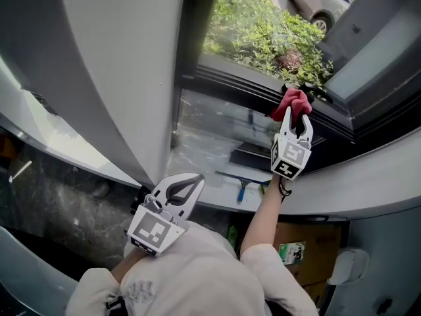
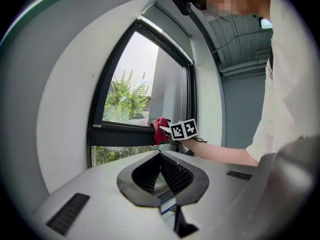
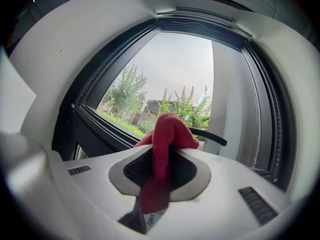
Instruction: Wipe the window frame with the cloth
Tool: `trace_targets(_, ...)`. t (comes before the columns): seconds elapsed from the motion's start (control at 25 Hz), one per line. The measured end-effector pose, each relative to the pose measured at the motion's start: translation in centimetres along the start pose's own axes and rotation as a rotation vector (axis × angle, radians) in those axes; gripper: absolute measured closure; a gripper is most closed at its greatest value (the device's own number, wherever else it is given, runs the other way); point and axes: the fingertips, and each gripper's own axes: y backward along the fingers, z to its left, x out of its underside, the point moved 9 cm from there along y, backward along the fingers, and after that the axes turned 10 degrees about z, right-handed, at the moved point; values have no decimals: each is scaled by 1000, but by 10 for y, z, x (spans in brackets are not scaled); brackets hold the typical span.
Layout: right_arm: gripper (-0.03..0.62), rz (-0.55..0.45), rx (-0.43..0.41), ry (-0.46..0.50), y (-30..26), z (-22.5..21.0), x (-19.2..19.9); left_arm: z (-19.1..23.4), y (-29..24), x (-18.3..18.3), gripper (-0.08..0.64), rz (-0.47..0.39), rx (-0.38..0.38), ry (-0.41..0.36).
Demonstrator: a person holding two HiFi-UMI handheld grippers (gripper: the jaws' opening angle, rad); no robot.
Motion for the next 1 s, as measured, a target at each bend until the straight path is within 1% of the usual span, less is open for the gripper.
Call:
trace_targets(0.24,506,2,9,-6,1,-9,4,-3,0,5,552,14,0,20)
trace_targets(0.56,506,-5,-9,-1,1,-21,9,-14,-11,12,551,32,-3,35)
trace_targets(0.76,506,-23,-50,8,0,-25,11,-29,-35,8,552,60,0,58)
trace_targets(0.88,506,-34,-99,-37,0,-28,10,-43,-57,1,551,60,6,54)
trace_targets(1.0,506,-50,-175,-85,-1,-35,11,-61,-83,-8,551,43,17,52)
